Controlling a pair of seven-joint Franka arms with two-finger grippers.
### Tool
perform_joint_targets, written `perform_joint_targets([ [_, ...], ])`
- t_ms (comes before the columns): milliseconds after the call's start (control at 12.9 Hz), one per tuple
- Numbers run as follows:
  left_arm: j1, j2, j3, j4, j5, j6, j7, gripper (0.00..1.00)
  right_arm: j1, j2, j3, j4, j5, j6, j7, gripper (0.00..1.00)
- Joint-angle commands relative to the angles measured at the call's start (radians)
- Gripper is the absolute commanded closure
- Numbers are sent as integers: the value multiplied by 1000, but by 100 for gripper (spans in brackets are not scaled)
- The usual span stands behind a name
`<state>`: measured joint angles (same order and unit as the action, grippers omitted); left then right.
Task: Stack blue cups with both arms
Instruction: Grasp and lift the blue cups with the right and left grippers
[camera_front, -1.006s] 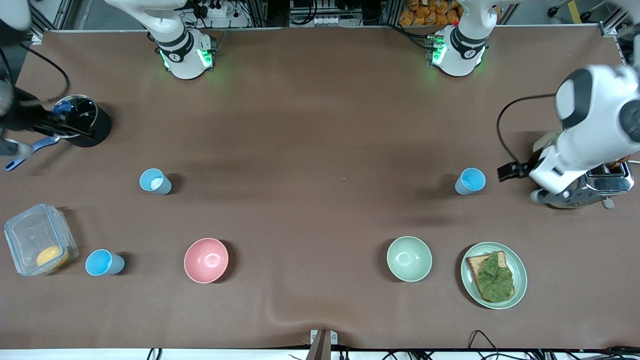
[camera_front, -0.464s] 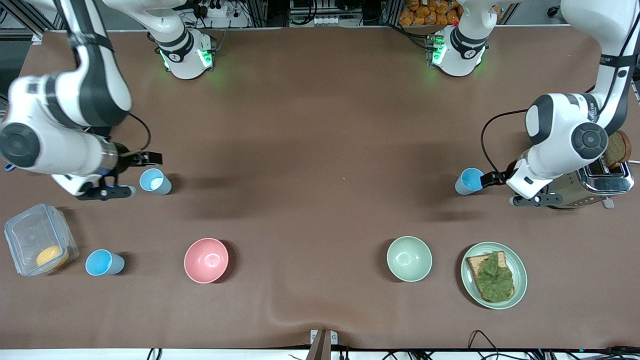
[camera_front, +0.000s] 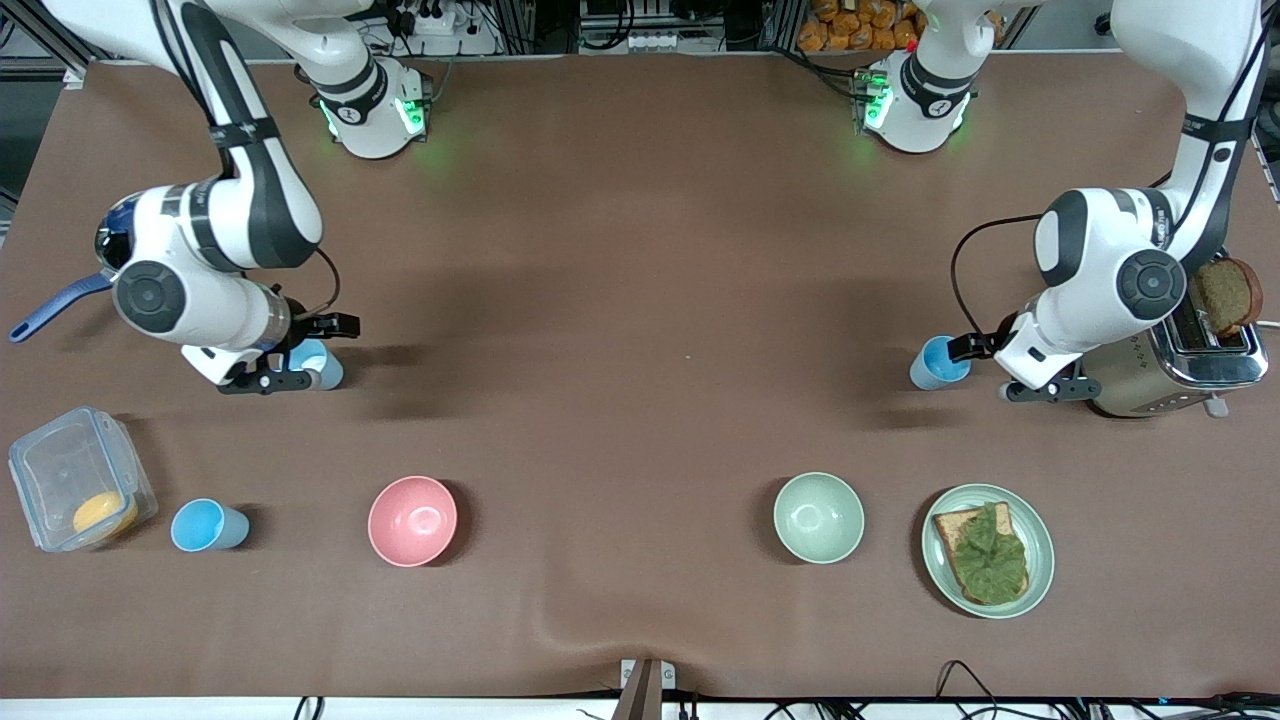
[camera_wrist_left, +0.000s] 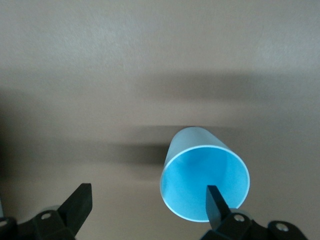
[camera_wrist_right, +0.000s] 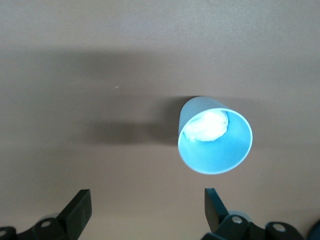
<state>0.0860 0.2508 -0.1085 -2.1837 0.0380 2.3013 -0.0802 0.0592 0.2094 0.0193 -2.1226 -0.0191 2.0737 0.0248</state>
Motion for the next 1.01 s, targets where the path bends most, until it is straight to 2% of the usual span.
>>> perform_joint_targets([
  [0, 5, 15, -28, -21, -17, 21, 22, 6, -13, 19, 4, -17, -36, 49, -13, 0],
  [77, 11, 16, -30, -21, -17, 21, 22, 18, -21, 43, 4, -19, -42, 89, -14, 0],
  [232, 9, 28, -30, -16, -17, 21, 22, 35, -24, 74, 4, -13, -45, 108, -14, 0],
  [387, 11, 42, -30, -11, -17, 21, 22, 47, -25, 88, 4, -7, -45, 114, -14, 0],
  [464, 8, 47, -30, -10, -17, 21, 22, 68, -27, 93, 4, -7, -47, 117, -14, 0],
  [542, 2, 51, -31, -11, -17, 21, 20, 98, -27, 99, 4, -7, -47, 126, -14, 0],
  [619, -2, 53, -37, -7, -17, 23, 20, 100, -29, 100, 2, -7, -47, 129, -14, 0],
  [696, 3, 54, -39, 2, -17, 23, 23, 100, -30, 107, 2, -5, -47, 129, -14, 9],
  [774, 9, 54, -42, 4, -17, 23, 25, 100, -30, 113, 1, 0, -47, 129, -14, 32],
  [929, 0, 16, -54, 30, -17, 0, 33, 100, -30, 123, -1, 4, -47, 129, -14, 67],
])
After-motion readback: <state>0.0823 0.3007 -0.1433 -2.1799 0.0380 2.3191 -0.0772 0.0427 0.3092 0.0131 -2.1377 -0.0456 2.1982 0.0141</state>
